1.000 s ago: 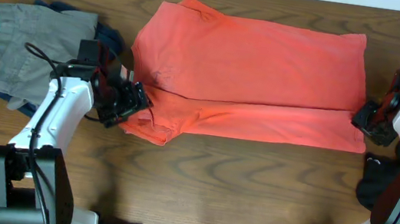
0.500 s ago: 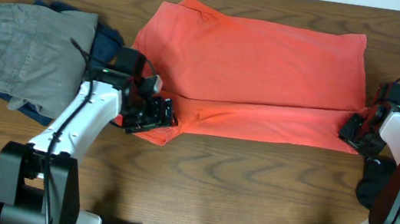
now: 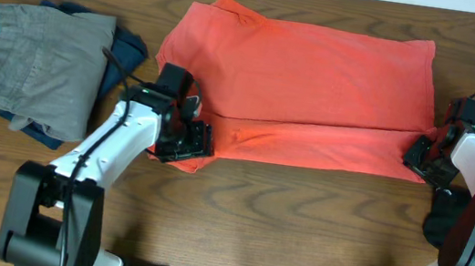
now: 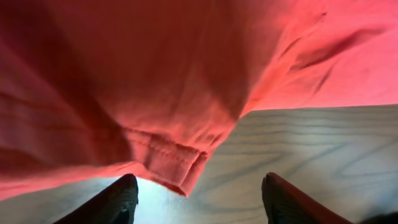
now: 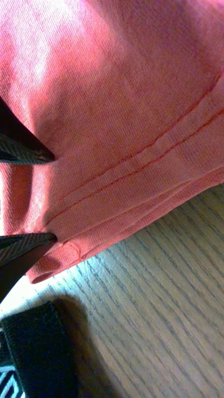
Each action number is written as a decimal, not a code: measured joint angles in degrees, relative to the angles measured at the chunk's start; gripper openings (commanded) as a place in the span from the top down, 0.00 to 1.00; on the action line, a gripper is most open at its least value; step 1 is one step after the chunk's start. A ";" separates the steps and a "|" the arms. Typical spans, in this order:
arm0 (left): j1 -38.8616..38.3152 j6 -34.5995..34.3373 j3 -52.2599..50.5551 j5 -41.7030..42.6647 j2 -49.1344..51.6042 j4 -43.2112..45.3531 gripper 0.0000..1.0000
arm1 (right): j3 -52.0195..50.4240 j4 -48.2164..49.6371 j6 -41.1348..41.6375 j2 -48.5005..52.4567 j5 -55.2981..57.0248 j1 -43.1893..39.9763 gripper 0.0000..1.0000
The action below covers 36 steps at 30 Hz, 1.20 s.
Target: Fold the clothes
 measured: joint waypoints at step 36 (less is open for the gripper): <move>1.88 1.29 11.89 -6.29 1.53 -1.75 0.02 | -0.04 0.00 -0.02 0.00 0.48 0.00 0.69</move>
